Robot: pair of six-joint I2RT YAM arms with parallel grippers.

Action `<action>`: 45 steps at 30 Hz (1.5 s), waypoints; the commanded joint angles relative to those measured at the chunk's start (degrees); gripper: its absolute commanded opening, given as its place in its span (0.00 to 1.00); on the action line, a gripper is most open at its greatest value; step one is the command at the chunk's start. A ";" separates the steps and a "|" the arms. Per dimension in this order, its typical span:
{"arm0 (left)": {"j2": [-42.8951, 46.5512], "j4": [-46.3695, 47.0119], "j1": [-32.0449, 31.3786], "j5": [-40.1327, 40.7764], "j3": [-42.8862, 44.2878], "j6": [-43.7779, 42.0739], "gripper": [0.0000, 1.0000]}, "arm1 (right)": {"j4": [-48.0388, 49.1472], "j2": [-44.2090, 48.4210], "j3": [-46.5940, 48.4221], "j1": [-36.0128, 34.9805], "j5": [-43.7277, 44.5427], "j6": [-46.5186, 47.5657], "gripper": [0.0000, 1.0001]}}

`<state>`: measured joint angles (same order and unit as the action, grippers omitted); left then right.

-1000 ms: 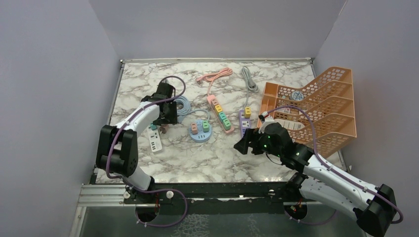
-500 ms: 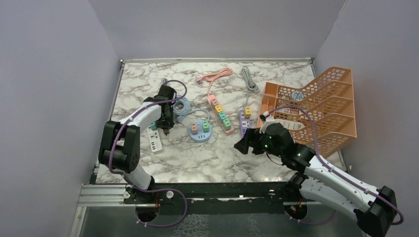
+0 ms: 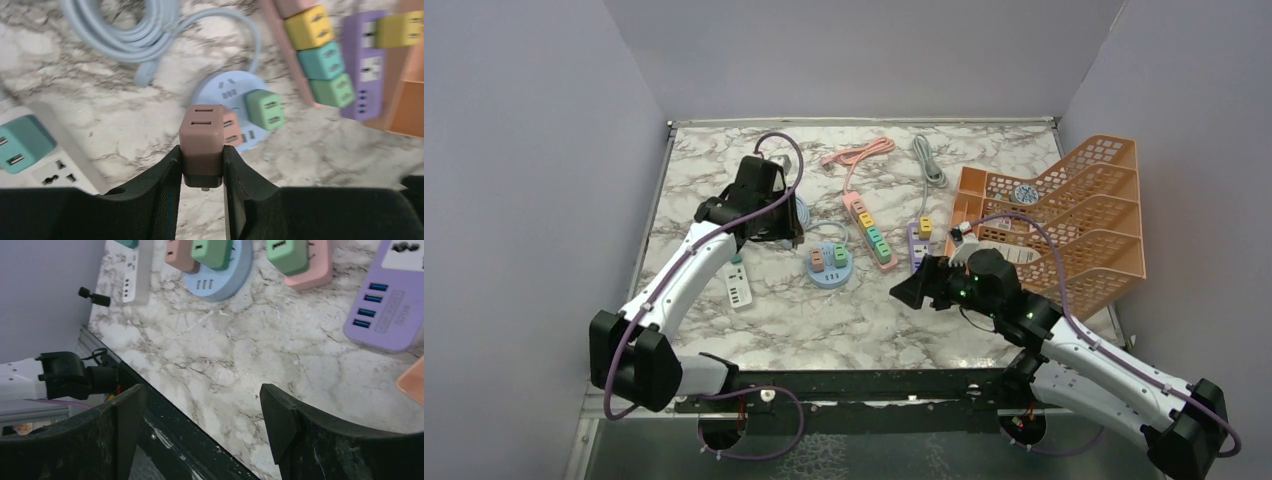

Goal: Insert the plug

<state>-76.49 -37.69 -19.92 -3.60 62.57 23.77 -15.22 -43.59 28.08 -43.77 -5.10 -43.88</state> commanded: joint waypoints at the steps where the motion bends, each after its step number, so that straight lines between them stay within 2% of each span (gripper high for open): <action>1: 3.95 0.75 -3.52 -11.97 7.05 1.52 0.17 | 10.98 0.27 0.90 0.02 -6.60 -1.22 0.84; 5: 5.76 3.25 -8.56 -18.34 11.06 1.46 0.16 | 16.88 -1.45 3.25 0.00 -11.15 -0.07 0.84; 10: 8.62 12.15 -13.53 -30.21 10.81 1.06 0.16 | 25.13 -2.28 4.93 0.02 -15.54 0.90 0.84; 14: 11.56 16.21 -14.94 -36.62 9.08 -0.61 0.17 | 29.99 -2.74 6.96 0.01 -16.83 1.10 0.84; 20: 15.71 22.91 -15.40 -44.95 5.87 0.34 0.16 | 31.06 -6.81 11.14 0.04 -18.65 0.92 0.79; 23: 17.36 23.94 -15.62 -46.59 5.14 -0.13 0.16 | 32.82 -9.31 12.93 0.00 -21.20 0.37 0.73; 27: 19.14 23.98 -15.59 -48.31 4.56 -1.78 0.17 | 39.37 -11.26 13.11 0.03 -26.10 -2.56 0.56; 36: 20.91 24.16 -15.59 -49.12 3.77 -1.45 0.17 | 50.04 -15.94 13.71 0.00 -35.07 -5.46 0.31; 38: 21.16 24.05 -15.61 -48.81 3.58 -1.45 0.17 | 52.25 -16.09 13.42 0.00 -36.29 -5.71 0.31; 42: 21.44 23.89 -15.63 -47.96 3.22 -1.58 0.18 | 52.71 -15.86 13.83 0.02 -36.89 -5.44 0.40; 45: 21.39 23.73 -15.59 -47.63 3.13 -1.79 0.19 | 51.38 -15.78 14.28 0.00 -36.16 -5.60 0.44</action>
<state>-56.03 -15.62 -35.27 -49.25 66.30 22.33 34.06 -59.57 40.45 -43.86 -40.14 -49.34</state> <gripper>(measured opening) 0.324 0.423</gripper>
